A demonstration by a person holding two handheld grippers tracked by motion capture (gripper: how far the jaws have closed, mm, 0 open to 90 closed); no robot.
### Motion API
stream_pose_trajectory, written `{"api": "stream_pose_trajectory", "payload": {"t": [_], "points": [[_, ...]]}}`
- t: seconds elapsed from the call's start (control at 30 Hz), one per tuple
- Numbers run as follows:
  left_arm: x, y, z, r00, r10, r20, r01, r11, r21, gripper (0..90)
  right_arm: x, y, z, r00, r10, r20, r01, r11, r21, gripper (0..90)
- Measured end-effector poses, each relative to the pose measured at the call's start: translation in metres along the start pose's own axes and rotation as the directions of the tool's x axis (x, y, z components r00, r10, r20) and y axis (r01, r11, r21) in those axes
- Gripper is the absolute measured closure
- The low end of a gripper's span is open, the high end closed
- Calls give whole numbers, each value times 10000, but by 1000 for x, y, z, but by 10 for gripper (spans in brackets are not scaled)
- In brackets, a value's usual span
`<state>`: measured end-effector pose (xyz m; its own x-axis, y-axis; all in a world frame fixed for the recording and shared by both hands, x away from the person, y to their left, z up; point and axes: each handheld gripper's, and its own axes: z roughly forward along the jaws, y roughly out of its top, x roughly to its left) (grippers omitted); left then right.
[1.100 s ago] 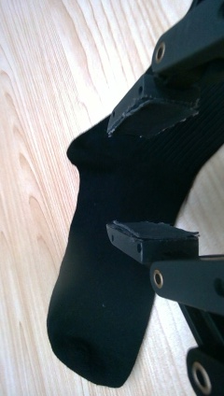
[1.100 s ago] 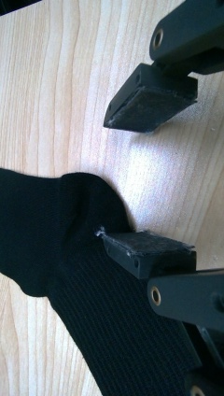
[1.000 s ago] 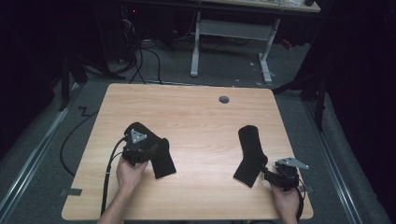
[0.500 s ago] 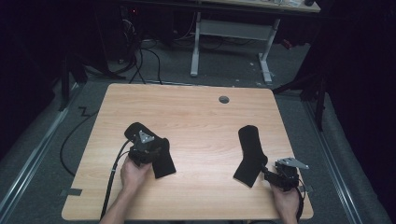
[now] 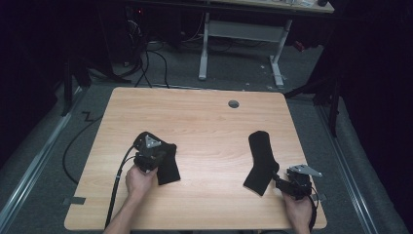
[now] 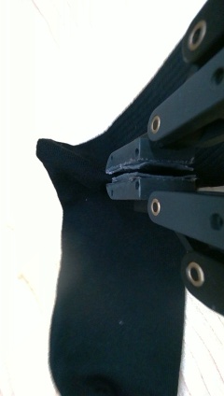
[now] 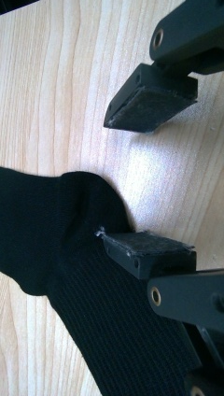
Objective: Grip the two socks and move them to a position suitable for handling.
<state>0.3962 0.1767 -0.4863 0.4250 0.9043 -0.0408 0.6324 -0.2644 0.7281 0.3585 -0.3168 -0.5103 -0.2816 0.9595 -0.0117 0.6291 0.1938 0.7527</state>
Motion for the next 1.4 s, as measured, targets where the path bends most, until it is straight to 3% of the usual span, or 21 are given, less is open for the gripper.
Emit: {"api": "stream_pose_trajectory", "payload": {"t": [0.23, 0.6, 0.83, 1.07, 1.23, 1.27, 1.4], "points": [[-7, 11, -20, 9992, 297, 251, -285, 9984, -486, 865, 0, 0, 0, 10000, 2, -5, -2, 10000, 2, 385], [-30, 36, -36, 9917, 637, 1118, -513, 9926, -1102, 865, 0, 0, 0, 10000, 18, -24, -18, 10000, 4, 384], [-50, 51, -38, 9792, 1199, 1634, -979, 9857, -1370, 864, 0, 0, 0, 10000, -28, -50, 29, 10000, 6, 382], [-59, 63, -42, 9683, 1101, 2240, -707, 9817, -1766, 864, 0, 0, 0, 10000, -34, -52, 34, 10000, 8, 381], [-72, 71, -40, 9607, 1440, 2372, -1017, 9781, -1817, 863, 0, 0, 0, 10000, -70, -58, 70, 10000, 5, 381], [-76, 73, -38, 9558, 1492, 2534, -1047, 9779, -1810, 863, 0, 0, 0, 9999, -82, -65, 82, 10000, -5, 381], [-88, 74, -29, 9458, 1671, 2785, -1210, 9771, -1753, 861, 0, 0, 0, 9999, -88, -71, 88, 10000, -7, 380]]}}
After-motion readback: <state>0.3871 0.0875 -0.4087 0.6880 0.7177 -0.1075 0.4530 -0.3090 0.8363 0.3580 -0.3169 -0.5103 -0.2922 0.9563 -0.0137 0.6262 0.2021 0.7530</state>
